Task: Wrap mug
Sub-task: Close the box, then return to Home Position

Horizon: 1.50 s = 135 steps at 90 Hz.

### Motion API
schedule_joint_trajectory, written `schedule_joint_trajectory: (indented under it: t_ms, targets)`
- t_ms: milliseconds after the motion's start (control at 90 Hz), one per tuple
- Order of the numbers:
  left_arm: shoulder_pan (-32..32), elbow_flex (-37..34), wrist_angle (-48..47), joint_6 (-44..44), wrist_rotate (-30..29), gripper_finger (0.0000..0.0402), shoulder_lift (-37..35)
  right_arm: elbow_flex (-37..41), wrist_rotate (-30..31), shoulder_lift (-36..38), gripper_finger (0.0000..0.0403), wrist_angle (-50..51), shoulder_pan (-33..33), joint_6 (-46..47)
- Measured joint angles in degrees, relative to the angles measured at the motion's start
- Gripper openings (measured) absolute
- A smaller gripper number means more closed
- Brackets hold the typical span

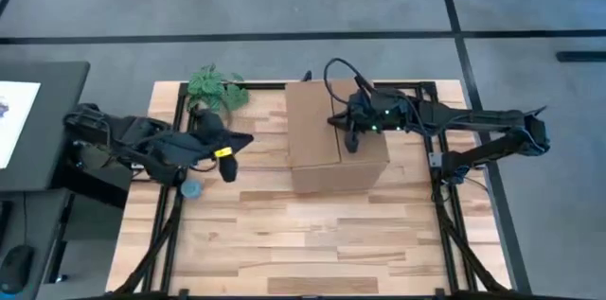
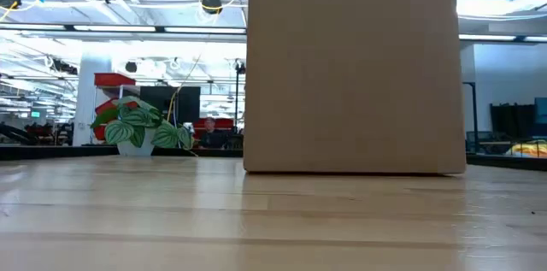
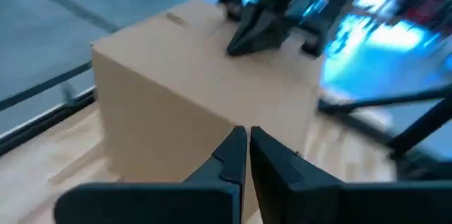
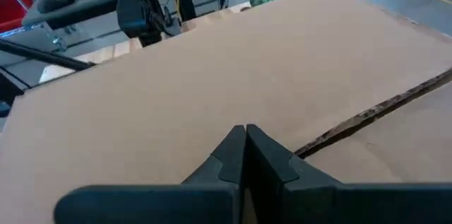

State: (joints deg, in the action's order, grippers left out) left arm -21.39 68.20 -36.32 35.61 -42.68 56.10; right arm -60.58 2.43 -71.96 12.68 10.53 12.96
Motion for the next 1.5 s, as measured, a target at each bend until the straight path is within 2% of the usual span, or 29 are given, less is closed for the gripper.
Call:
schedule_joint_trajectory:
  t_ms: [133, 222, 322, 433, 667, 1000, 1111, 1322, 1500]
  targets:
    - [-0.26, -14.36, 18.62, -4.58, 1.02, 0.0, -9.25, -0.06, 0.42, -0.36, 0.0, -1.83, 0.06, 2.33]
    - [-0.24, -22.38, 29.75, -6.89, 3.69, 0.0, -14.33, -0.17, 0.51, -0.55, 0.0, -1.72, -0.02, 3.34]
    - [-0.26, -29.42, 38.4, -8.54, 6.07, 0.0, -18.62, -0.22, 0.78, -0.53, 0.0, -1.64, -0.48, 3.39]
    - [-0.26, -34.61, 42.79, -9.24, 8.73, 0.0, -22.83, -0.2, 0.39, 0.78, 0.0, -1.78, -0.38, 4.98]
    - [0.08, -42.36, 43.08, -8.07, 15.28, 0.0, -32.96, -0.07, -1.94, 6.19, 0.0, -0.61, 0.79, 7.86]
    - [1.55, -52.02, 37.38, -7.08, 15.43, 0.0, -56.03, -0.32, -8.67, 11.97, 0.0, -3.0, 0.51, 9.78]
    - [1.58, -52.32, 34.85, -5.75, 15.69, 0.0, -55.74, -1.38, -9.53, 15.61, 0.0, -1.49, -0.64, 9.74]
    - [1.59, -52.62, 31.4, -1.47, 16.92, 0.0, -55.45, -1.94, -17.63, 25.92, 0.0, 4.76, -0.4, 10.78]
    - [1.6, -52.58, 32.63, -1.71, 16.88, 0.0, -55.91, 1.45, -19.1, 34.04, 0.0, 10.63, -0.47, 13.81]
